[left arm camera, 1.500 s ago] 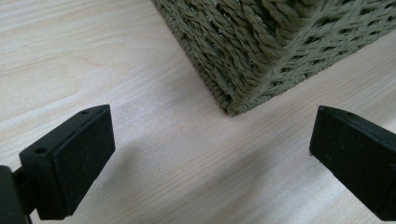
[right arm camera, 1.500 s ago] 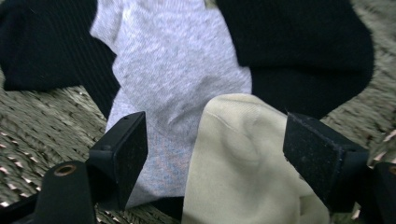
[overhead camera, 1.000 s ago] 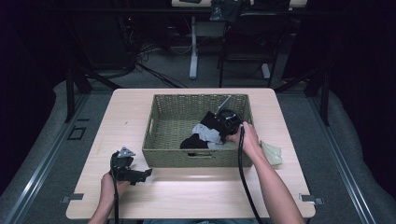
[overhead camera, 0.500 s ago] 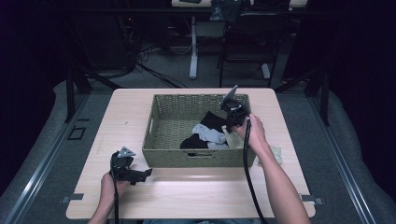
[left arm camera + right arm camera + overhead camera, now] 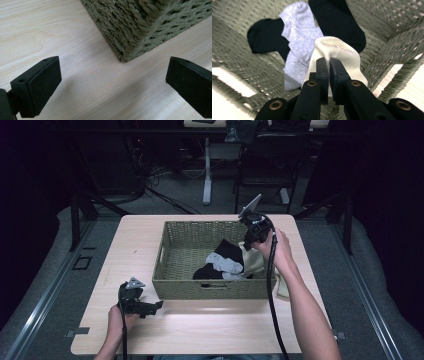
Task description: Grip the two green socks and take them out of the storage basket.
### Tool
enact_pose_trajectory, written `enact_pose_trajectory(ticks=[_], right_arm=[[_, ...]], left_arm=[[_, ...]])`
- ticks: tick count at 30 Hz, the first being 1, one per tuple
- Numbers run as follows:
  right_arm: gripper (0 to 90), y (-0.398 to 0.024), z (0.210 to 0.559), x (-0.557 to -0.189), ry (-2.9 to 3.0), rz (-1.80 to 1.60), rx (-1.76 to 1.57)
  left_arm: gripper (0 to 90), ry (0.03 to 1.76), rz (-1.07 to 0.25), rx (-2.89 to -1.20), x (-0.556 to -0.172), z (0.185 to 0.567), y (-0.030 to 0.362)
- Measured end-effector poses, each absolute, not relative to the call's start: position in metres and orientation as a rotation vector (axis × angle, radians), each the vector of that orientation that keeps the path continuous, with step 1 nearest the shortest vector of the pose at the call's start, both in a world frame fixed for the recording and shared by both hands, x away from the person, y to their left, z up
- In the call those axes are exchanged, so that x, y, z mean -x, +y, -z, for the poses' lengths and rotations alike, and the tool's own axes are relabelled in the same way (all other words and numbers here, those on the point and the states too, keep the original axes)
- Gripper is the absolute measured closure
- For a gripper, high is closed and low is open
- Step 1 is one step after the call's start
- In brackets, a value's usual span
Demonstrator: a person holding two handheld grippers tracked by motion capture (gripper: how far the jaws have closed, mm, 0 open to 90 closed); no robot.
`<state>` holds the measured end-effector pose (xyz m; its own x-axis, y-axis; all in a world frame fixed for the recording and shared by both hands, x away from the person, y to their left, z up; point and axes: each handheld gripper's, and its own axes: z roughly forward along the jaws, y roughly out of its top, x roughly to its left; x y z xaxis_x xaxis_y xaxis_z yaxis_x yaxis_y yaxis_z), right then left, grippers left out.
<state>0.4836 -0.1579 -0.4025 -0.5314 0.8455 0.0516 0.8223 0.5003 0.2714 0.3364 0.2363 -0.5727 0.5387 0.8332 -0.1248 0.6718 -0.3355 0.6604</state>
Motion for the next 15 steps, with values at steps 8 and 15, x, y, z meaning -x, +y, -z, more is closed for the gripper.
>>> enact_pose_trajectory(ticks=[8, 15], right_arm=[[86.2, -0.152, 0.374, -0.481, 2.632, -0.417, -1.440], [86.1, -0.146, 0.353, -0.479, 2.617, -0.429, -1.415]], left_arm=[[0.2, 1.207, -0.306, -2.107, -0.336, 0.573, 0.236], [0.1, 1.202, -0.304, -2.109, -0.337, 0.573, 0.236]])
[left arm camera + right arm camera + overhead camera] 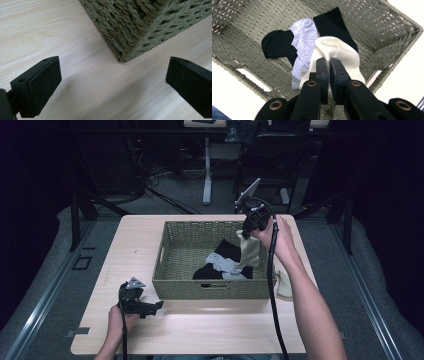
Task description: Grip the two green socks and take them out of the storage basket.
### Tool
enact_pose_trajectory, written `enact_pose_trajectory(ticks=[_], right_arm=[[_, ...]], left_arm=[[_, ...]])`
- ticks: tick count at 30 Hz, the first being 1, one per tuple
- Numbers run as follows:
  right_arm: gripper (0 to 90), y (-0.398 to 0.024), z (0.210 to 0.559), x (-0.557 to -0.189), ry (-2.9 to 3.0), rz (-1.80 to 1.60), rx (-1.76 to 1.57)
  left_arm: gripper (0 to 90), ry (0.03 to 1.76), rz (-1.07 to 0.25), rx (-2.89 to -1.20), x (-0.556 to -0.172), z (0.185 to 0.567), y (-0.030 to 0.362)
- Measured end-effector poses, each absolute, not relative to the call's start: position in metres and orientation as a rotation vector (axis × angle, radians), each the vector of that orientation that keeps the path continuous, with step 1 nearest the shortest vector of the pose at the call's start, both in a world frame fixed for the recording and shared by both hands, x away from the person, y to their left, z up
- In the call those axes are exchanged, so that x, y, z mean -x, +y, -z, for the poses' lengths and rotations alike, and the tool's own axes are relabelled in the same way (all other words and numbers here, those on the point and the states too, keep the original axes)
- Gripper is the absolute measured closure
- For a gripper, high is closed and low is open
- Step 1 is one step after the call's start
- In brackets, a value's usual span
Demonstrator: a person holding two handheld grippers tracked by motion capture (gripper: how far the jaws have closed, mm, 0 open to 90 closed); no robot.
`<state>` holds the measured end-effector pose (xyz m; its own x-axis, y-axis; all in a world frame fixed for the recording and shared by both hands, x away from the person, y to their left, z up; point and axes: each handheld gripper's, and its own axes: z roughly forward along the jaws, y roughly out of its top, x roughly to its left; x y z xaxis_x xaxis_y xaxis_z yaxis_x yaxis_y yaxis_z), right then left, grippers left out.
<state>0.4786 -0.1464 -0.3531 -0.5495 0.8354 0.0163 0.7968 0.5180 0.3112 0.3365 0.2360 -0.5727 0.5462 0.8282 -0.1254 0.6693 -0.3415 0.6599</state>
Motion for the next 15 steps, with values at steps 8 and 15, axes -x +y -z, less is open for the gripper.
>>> enact_pose_trajectory(ticks=[8, 15], right_arm=[[86.1, -0.145, 0.333, -0.477, 2.617, -0.431, -1.389], [86.0, -0.147, 0.312, -0.473, 2.596, -0.461, -1.374]], left_arm=[[0.1, 1.200, -0.302, -2.111, -0.337, 0.573, 0.236], [0.1, 1.202, -0.302, -2.110, -0.337, 0.573, 0.236]])
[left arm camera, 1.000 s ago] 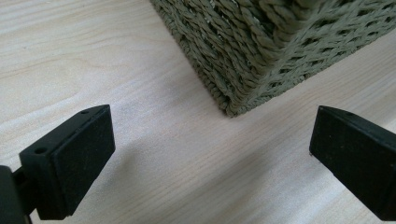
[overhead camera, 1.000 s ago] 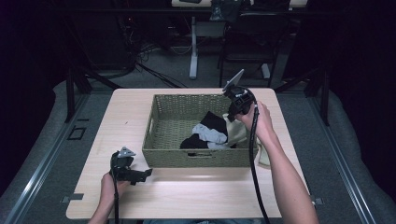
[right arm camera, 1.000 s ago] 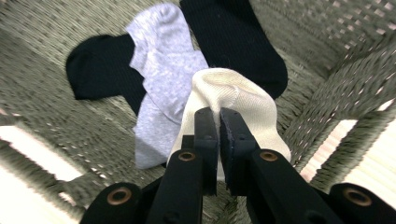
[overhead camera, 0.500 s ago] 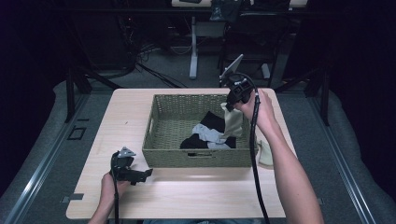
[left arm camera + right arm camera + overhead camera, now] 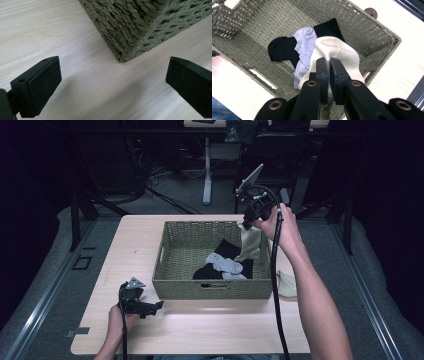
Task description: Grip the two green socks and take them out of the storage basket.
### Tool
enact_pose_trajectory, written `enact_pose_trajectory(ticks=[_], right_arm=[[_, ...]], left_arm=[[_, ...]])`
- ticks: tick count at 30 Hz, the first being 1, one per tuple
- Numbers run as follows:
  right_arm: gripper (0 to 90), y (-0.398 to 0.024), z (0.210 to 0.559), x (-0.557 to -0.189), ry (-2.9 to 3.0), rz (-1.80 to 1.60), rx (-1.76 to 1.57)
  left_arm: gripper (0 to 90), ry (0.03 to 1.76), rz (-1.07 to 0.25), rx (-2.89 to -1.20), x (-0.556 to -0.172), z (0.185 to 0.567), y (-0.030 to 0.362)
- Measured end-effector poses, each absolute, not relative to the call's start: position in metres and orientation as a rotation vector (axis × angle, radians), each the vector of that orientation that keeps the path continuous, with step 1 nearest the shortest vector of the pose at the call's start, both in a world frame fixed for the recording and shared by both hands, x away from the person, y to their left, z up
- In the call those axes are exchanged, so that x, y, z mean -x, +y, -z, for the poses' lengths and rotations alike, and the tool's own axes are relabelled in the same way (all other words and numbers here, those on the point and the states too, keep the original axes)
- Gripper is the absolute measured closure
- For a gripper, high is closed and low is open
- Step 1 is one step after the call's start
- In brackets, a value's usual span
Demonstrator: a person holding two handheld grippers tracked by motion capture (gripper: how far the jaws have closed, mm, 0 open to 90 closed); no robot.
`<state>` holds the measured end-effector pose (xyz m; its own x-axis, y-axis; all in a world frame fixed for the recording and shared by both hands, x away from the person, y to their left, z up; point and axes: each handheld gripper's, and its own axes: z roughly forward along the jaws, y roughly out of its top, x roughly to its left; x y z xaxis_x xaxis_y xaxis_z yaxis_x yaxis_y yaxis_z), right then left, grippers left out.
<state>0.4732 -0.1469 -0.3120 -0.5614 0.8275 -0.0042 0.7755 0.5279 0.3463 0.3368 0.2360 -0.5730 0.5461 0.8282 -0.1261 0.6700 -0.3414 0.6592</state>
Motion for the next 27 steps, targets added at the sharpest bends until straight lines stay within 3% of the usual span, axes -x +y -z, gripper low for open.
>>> enact_pose_trajectory(ticks=[12, 27], right_arm=[[85.9, -0.161, 0.281, -0.465, 2.548, -0.483, -1.366], [85.9, -0.210, 0.254, -0.443, 2.420, -0.526, -1.437]], left_arm=[[0.1, 1.204, -0.295, -2.114, -0.337, 0.573, 0.236], [0.1, 1.202, -0.299, -2.117, -0.337, 0.573, 0.236]])
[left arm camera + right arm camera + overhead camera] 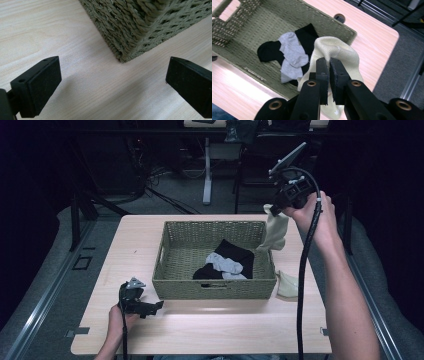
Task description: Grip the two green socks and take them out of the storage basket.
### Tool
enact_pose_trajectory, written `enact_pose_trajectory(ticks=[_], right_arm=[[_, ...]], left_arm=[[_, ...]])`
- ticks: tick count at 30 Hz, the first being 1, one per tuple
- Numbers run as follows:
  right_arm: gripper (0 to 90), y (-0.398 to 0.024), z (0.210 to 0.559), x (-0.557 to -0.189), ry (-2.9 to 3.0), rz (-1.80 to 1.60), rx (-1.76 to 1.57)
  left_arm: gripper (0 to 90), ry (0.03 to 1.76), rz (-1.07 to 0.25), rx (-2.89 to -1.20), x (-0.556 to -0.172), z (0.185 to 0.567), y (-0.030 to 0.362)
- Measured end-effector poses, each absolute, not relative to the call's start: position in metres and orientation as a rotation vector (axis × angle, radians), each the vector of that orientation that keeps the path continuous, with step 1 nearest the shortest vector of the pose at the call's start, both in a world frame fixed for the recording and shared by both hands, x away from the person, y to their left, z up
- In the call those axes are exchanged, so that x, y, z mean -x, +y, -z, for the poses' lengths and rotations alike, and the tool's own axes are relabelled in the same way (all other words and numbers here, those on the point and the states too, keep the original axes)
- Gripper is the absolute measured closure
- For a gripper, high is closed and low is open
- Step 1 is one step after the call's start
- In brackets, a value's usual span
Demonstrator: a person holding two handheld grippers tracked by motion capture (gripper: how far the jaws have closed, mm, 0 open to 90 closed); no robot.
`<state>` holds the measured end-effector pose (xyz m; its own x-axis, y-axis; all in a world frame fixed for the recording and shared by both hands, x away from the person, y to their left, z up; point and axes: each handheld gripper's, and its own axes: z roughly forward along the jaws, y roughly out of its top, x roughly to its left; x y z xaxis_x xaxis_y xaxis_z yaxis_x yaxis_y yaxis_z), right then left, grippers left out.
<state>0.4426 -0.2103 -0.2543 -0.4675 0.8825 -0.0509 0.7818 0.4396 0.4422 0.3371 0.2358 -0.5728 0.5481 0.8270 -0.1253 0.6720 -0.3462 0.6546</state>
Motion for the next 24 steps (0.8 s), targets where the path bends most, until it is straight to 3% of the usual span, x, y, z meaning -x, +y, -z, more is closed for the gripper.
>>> enact_pose_trajectory(ticks=[13, 24], right_arm=[[85.9, -0.259, 0.260, -0.433, 2.339, -0.516, -1.551], [85.9, -0.294, 0.306, -0.438, 2.341, -0.497, -1.674]], left_arm=[[0.1, 1.203, -0.306, -2.114, -0.337, 0.573, 0.236], [0.1, 1.207, -0.300, -2.116, -0.337, 0.573, 0.236]])
